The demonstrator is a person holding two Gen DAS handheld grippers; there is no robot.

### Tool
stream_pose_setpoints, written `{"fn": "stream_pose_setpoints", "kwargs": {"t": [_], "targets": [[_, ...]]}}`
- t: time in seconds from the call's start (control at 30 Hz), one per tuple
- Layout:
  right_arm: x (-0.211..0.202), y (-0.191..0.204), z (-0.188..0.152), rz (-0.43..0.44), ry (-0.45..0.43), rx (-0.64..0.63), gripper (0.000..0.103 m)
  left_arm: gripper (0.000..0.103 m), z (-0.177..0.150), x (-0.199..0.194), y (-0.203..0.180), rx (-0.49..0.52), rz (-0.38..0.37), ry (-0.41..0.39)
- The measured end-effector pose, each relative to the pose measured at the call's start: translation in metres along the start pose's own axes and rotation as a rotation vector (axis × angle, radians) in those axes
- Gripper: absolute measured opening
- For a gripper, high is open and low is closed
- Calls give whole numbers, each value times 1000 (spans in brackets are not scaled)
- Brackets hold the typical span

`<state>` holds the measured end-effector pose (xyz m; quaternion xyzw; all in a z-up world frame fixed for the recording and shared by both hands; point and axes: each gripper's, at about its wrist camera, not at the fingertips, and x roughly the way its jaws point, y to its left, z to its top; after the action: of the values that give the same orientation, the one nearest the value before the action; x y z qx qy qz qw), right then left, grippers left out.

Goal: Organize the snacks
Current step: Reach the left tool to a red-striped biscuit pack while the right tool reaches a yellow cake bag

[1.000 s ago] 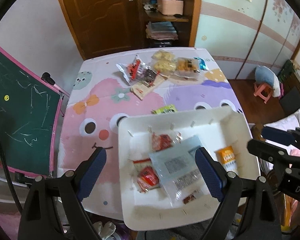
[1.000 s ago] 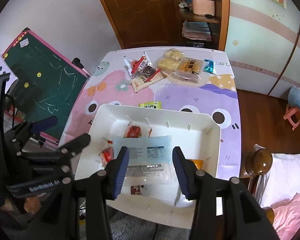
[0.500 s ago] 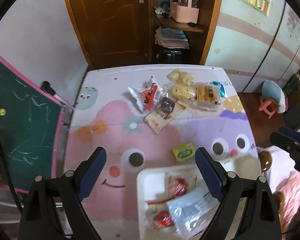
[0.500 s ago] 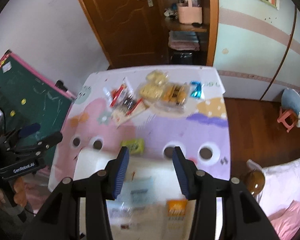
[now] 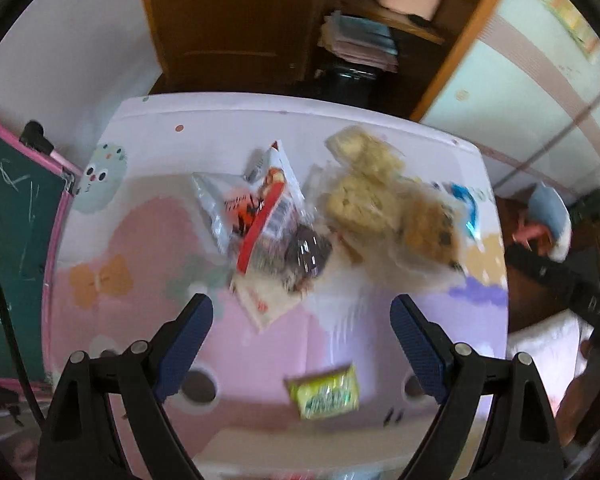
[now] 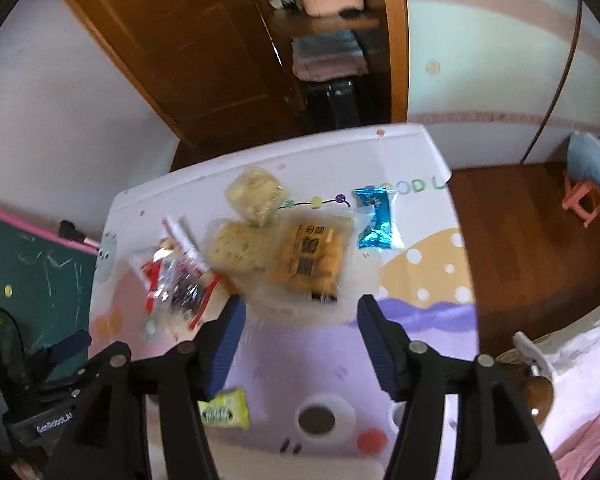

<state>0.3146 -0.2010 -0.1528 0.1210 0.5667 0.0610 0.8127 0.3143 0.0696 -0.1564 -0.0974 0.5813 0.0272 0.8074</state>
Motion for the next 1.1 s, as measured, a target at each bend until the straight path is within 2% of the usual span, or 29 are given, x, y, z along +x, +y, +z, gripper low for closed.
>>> {"fn": "stream_pose_setpoints", "kwargs": {"t": [0.13, 0.27, 0.43, 0.5, 0.6, 0.77, 0.87, 0.93, 1.1], "targets": [[43, -4, 14, -17, 21, 17, 76, 90, 19, 35, 2, -93, 22, 3], [72, -10, 21, -50, 48, 46, 78, 90, 28, 63, 8, -194, 29, 26], [97, 0, 21, -94, 61, 5, 82, 90, 33, 86, 15, -288, 46, 38], [107, 5, 19, -115, 76, -14, 82, 90, 34, 90, 15, -299, 60, 34], [114, 9, 16, -110, 94, -16, 89, 90, 36, 99, 14, -318, 74, 45], [123, 12, 9, -122, 160, -24, 89, 90, 31, 114, 13, -316, 87, 85], [125, 14, -3, -158, 192, -67, 84, 90, 23, 118, 11, -280, 72, 125], [120, 14, -10, -153, 193, -76, 80, 90, 19, 115, 11, -260, 62, 131], [109, 8, -22, -143, 205, -73, 78, 90, 11, 105, 7, -254, 35, 153]]}}
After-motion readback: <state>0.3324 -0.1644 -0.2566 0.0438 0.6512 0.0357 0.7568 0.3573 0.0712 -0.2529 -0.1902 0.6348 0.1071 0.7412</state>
